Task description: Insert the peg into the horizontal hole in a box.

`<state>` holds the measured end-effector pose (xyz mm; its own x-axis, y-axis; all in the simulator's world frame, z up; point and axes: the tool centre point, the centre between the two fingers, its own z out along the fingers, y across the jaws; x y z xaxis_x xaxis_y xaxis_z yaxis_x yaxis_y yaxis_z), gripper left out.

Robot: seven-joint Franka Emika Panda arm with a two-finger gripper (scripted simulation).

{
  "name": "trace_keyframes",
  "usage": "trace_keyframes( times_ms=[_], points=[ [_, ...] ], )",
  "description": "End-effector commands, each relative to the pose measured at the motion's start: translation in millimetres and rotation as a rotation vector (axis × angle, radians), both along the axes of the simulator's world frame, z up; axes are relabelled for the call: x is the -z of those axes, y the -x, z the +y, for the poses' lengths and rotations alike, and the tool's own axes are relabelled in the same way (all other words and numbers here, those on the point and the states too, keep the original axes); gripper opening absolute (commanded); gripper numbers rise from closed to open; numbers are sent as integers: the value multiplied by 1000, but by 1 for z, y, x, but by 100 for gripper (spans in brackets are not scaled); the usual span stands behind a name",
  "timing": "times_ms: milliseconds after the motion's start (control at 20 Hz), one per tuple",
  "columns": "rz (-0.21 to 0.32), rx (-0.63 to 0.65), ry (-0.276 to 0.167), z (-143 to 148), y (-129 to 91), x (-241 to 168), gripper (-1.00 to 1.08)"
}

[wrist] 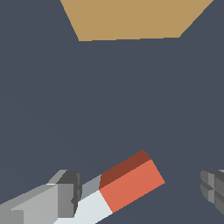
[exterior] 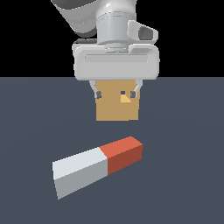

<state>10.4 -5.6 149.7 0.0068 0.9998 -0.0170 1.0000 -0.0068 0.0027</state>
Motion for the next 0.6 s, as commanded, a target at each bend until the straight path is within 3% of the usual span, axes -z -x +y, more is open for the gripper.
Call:
trace_keyframes(
  times_ms=[0, 550],
  points=[
    [0, 0, 0, 0, 0, 0, 100],
    [-1, 120, -1, -17, 1, 9, 100]
  ],
)
